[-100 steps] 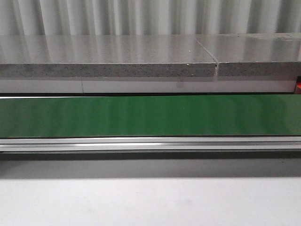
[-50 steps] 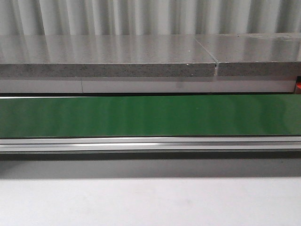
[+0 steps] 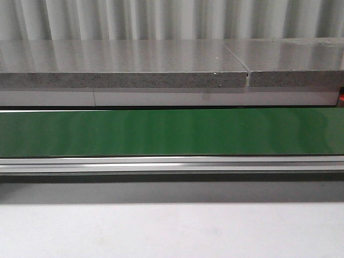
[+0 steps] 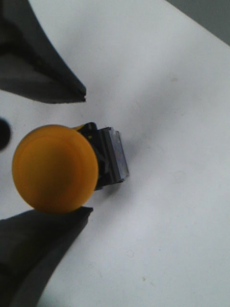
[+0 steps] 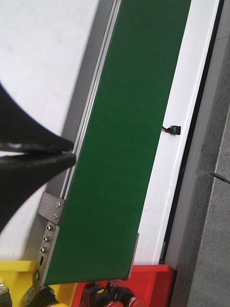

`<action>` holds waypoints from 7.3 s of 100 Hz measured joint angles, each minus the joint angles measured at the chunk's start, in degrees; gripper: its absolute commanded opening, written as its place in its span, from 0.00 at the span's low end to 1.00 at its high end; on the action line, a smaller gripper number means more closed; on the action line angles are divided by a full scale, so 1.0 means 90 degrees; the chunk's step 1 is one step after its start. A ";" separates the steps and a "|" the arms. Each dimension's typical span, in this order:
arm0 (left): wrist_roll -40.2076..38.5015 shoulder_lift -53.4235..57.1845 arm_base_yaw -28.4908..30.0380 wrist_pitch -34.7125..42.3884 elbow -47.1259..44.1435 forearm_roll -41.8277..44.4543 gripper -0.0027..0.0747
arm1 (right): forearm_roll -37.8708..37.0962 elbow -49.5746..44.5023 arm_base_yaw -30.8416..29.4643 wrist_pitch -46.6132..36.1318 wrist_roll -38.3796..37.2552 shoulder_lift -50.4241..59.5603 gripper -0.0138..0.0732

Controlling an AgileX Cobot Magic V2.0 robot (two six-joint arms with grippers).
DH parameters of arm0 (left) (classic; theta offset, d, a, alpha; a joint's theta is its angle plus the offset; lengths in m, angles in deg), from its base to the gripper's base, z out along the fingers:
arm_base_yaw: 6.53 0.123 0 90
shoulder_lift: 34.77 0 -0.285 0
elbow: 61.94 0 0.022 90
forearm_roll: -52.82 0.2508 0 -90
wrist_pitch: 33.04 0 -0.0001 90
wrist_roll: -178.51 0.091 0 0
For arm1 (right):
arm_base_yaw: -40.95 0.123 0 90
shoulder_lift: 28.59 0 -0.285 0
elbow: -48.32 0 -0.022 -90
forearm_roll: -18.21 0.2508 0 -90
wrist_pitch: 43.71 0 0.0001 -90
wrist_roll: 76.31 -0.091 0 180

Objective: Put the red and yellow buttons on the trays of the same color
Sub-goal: 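Grasp another yellow push button from the table with the left gripper, then set the yellow button on the green belt and open the left gripper, then move the left gripper toward the red buttons on the table, then grasp a red push button from the table with the left gripper, then set the red button on the green belt and open the left gripper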

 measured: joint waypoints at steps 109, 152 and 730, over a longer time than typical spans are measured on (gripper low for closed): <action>0.1152 0.3327 -0.0554 0.0117 -0.1409 -0.0403 0.25 | -0.0003 0.0000 0.0000 0.0000 0.0000 0.0000 0.08; 0.1163 0.3341 -0.1957 -0.0092 -0.1513 -0.0403 0.25 | -0.0003 0.0000 0.0000 0.0000 0.0000 0.0000 0.08; 0.1451 0.4541 -0.3866 0.0341 -0.1932 -0.0139 0.01 | -0.0003 0.0000 0.0000 0.0000 0.0012 0.0000 0.08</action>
